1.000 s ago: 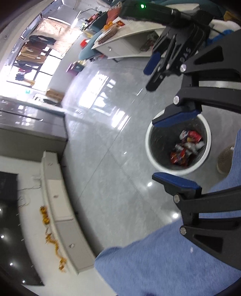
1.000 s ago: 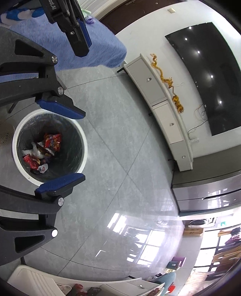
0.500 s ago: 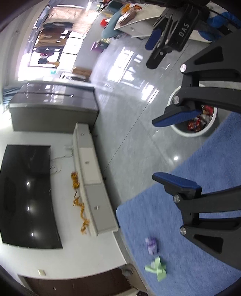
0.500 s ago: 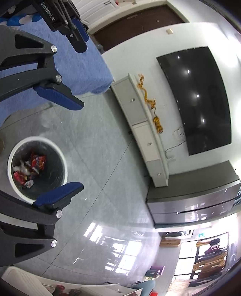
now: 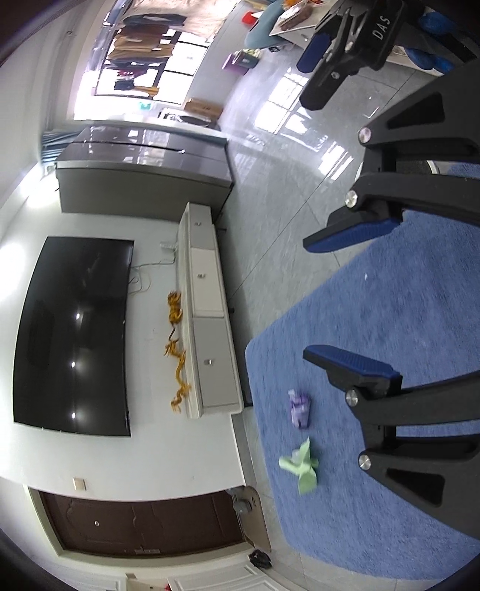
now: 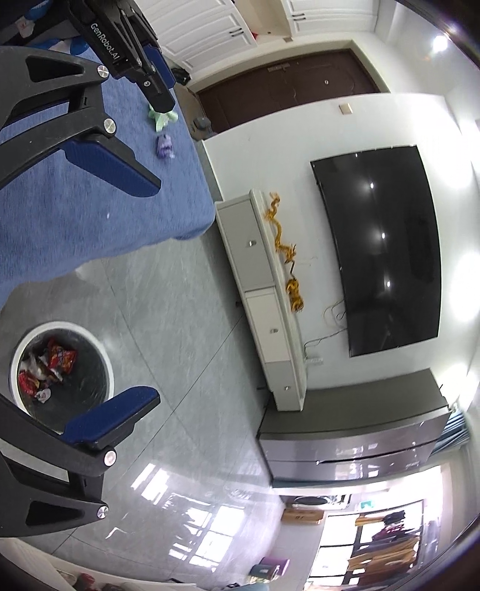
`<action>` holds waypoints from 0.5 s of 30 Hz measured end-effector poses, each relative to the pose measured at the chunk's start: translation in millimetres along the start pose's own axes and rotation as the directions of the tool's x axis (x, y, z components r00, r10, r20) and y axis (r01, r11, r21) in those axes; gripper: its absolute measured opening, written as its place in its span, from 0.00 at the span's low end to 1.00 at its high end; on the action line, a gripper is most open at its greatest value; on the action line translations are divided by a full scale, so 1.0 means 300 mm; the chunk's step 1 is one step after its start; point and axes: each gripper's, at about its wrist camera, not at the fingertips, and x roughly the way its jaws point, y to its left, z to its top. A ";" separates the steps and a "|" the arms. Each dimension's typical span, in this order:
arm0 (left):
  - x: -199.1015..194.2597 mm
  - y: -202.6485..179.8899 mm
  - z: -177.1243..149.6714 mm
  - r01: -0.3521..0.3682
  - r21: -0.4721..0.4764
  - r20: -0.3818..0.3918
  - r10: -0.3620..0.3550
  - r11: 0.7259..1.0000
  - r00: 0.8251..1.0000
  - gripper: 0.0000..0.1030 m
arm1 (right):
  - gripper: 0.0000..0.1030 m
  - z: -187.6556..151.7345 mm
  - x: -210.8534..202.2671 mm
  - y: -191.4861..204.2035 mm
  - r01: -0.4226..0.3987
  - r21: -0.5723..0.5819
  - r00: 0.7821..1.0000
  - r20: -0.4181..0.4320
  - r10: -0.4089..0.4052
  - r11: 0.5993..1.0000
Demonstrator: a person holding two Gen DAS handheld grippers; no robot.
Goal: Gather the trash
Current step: 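Move both open tools back to the green bag and purple wrapper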
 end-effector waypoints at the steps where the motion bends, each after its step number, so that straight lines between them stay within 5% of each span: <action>1: -0.018 0.021 -0.003 -0.005 -0.003 0.005 0.005 1.000 1.000 0.49 | 1.00 0.001 -0.006 0.015 -0.006 -0.005 1.000 0.005 0.006 1.000; 7: -0.085 0.095 -0.006 -0.028 -0.027 0.032 0.029 0.999 0.999 0.66 | 1.00 0.007 -0.033 0.095 -0.034 -0.034 0.999 0.022 0.035 0.999; 15: -0.133 0.197 -0.031 -0.039 -0.063 0.045 0.041 0.997 0.998 0.68 | 1.00 0.005 -0.049 0.163 -0.053 -0.068 0.998 0.041 0.056 0.996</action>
